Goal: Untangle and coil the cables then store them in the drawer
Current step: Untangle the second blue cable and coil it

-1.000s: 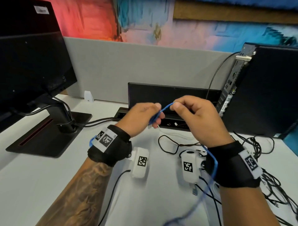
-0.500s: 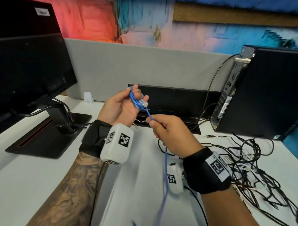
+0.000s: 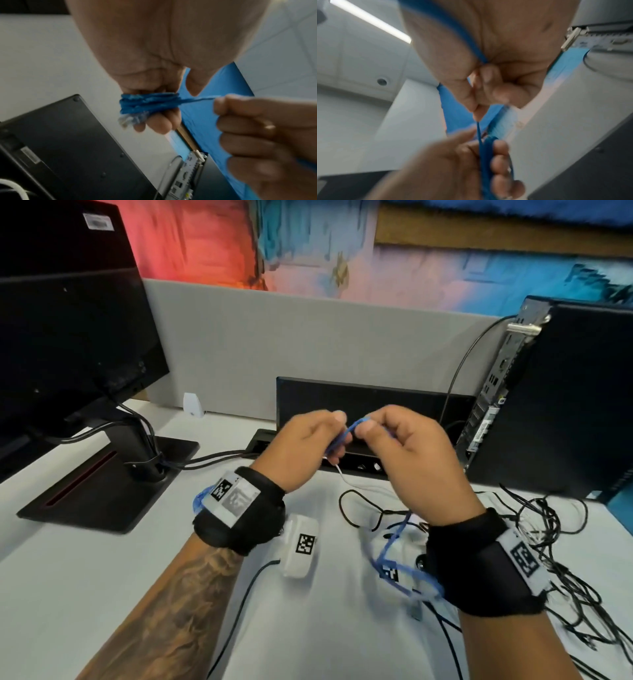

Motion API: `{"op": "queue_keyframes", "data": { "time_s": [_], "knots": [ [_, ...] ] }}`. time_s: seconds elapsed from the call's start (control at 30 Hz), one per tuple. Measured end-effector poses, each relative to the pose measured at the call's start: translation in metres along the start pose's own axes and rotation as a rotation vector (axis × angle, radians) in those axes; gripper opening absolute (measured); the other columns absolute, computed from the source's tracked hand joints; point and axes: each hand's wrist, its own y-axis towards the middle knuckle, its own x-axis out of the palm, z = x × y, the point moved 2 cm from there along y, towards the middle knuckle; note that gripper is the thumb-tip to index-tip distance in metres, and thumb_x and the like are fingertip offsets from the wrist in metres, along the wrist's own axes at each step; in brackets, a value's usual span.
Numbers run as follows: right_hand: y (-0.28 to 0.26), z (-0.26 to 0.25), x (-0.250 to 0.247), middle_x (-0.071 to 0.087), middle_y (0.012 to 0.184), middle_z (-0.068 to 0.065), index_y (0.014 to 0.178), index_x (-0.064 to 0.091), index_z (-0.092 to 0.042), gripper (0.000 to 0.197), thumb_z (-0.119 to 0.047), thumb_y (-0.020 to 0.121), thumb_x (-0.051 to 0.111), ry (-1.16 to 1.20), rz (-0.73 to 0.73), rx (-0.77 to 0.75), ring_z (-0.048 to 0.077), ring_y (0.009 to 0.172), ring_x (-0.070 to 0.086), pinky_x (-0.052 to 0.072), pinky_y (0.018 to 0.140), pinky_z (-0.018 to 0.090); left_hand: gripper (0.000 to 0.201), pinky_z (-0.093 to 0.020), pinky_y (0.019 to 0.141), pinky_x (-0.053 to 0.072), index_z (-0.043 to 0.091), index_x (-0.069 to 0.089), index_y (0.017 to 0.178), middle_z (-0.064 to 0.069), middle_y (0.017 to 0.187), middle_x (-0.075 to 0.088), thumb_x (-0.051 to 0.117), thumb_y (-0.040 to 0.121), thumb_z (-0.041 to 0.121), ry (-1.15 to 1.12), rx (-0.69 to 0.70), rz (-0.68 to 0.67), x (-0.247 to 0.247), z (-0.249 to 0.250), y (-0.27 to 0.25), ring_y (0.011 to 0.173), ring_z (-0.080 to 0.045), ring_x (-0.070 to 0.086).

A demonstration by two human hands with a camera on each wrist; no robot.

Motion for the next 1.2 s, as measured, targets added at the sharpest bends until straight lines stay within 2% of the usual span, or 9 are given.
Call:
{"op": "queue_keyframes", "data": {
  "time_s": [0.17, 0.27, 0.37, 0.43, 0.57, 0.77, 0.9, 1.0, 1.2],
  "knots": [
    [0.004, 0.030, 0.000, 0.065, 0.077, -0.016, 0.097, 0.071, -0.023, 0.016, -0.022, 0.102, 0.056, -0.076, 0.116, 0.007, 0.000, 0.071, 0.057, 0.043, 0.066, 0.016, 0.032, -0.036, 0.073, 0.051, 0.011, 0.058, 0.076, -0.002, 0.061, 0.047, 0.045, 0.098, 0.029, -0.374, -0.128, -0.279, 0.010, 0.005, -0.003, 0.055, -0.015, 0.044],
    [0.002, 0.032, 0.010, 0.070, 0.088, -0.024, 0.110, 0.075, -0.025, 0.023, -0.026, 0.105, 0.052, -0.076, 0.023, -0.013, -0.003, 0.081, 0.064, 0.046, 0.069, 0.018, 0.036, -0.032, 0.072, 0.053, 0.012, 0.054, 0.074, 0.002, 0.061, 0.038, 0.040, 0.103, 0.029, -0.914, -0.227, -0.238, -0.005, 0.005, 0.002, 0.052, -0.012, 0.037],
    [0.000, 0.030, 0.029, 0.058, 0.066, -0.038, 0.122, 0.071, -0.024, 0.027, -0.026, 0.106, 0.050, -0.093, -0.130, 0.042, -0.009, 0.065, 0.058, 0.039, 0.062, 0.012, 0.033, -0.031, 0.072, 0.056, 0.010, 0.055, 0.076, 0.003, 0.061, 0.040, 0.039, 0.100, 0.026, -1.415, -0.273, -0.148, -0.018, 0.007, 0.004, 0.050, -0.010, 0.042],
    [-0.002, 0.030, 0.044, 0.055, 0.063, -0.030, 0.128, 0.067, -0.026, 0.028, -0.027, 0.106, 0.050, -0.122, -0.209, 0.075, -0.008, 0.060, 0.052, 0.042, 0.067, 0.019, 0.027, -0.034, 0.075, 0.058, 0.005, 0.058, 0.083, 0.000, 0.065, 0.049, 0.040, 0.098, 0.018, -1.541, -0.223, -0.006, -0.024, 0.007, 0.006, 0.055, -0.011, 0.051],
    [-0.011, 0.022, 0.057, 0.060, 0.077, -0.013, 0.124, 0.064, -0.028, 0.024, -0.033, 0.103, 0.053, -0.234, -0.376, 0.093, 0.006, 0.069, 0.057, 0.055, 0.074, 0.036, 0.019, -0.036, 0.087, 0.057, 0.006, 0.058, 0.093, -0.006, 0.082, 0.066, 0.041, 0.101, 0.009, -1.399, -0.120, 0.288, -0.032, 0.000, 0.012, 0.074, -0.014, 0.066],
    [-0.015, 0.000, 0.045, 0.062, 0.060, -0.006, 0.083, 0.065, -0.015, 0.018, -0.019, 0.100, 0.060, -0.103, -0.475, 0.054, 0.005, 0.050, 0.063, 0.048, 0.057, 0.019, 0.015, -0.031, 0.088, 0.056, 0.004, 0.069, 0.100, -0.007, 0.088, 0.072, 0.054, 0.099, 0.004, -0.536, -0.005, 0.495, -0.036, -0.010, 0.009, 0.079, -0.018, 0.069],
    [-0.004, -0.008, 0.013, 0.065, 0.070, 0.000, 0.082, 0.074, -0.020, 0.019, -0.014, 0.097, 0.065, 0.098, -0.152, -0.027, 0.009, 0.058, 0.060, 0.052, 0.054, 0.023, 0.013, -0.023, 0.077, 0.054, 0.003, 0.070, 0.099, -0.005, 0.080, 0.071, 0.057, 0.097, 0.002, -0.154, -0.004, 0.285, -0.032, -0.010, 0.004, 0.070, -0.010, 0.068],
    [0.000, -0.005, -0.007, 0.061, 0.060, -0.019, 0.085, 0.075, -0.021, 0.015, -0.012, 0.095, 0.069, 0.104, -0.018, -0.043, 0.001, 0.056, 0.057, 0.047, 0.058, 0.016, 0.024, -0.019, 0.067, 0.049, 0.007, 0.070, 0.091, -0.001, 0.072, 0.068, 0.053, 0.102, 0.021, -0.021, -0.060, -0.009, -0.016, -0.005, -0.002, 0.065, -0.008, 0.063],
    [0.004, 0.017, -0.021, 0.056, 0.062, -0.007, 0.093, 0.076, -0.014, 0.009, -0.006, 0.090, 0.074, 0.272, 0.116, 0.037, 0.008, 0.055, 0.051, 0.047, 0.054, 0.021, 0.037, -0.037, 0.076, 0.052, 0.012, 0.060, 0.076, -0.002, 0.064, 0.050, 0.049, 0.095, 0.042, -0.302, -0.148, -0.275, 0.000, 0.001, -0.005, 0.056, -0.015, 0.047]
  ]
}}
